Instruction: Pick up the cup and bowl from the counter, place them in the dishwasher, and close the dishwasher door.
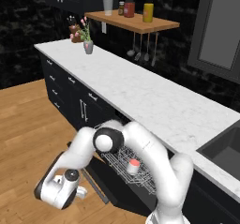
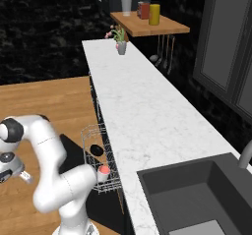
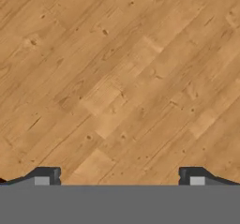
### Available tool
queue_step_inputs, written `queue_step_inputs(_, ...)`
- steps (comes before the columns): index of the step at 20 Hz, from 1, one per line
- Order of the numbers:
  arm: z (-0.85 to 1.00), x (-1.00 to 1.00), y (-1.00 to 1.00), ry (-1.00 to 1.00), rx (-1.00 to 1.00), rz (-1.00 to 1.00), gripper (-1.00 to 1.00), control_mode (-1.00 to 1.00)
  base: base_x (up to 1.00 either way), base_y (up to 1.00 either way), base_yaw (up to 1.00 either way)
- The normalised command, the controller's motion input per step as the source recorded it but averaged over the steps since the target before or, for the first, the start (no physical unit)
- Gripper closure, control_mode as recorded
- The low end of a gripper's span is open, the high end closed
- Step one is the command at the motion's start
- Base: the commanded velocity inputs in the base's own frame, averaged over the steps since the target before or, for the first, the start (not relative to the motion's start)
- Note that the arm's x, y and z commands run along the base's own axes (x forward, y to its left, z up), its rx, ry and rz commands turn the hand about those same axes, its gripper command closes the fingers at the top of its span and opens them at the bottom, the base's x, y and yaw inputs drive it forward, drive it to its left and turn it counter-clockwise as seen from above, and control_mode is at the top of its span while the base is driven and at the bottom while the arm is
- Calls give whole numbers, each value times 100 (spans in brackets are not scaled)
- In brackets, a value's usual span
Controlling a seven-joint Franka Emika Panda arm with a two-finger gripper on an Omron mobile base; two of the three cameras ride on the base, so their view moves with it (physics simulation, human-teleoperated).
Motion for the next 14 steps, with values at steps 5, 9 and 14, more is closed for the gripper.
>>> queue_step_inputs(5, -41, 36, 100, -10, -49, 41, -100, -100, 0, 0, 0)
queue_step_inputs(9, -41, 51, 84, -5, -50, 37, -100, -100, 0, 0, 0)
queue_step_inputs(14, -20, 64, 52, -1, -49, 27, -100, -100, 0, 0, 0)
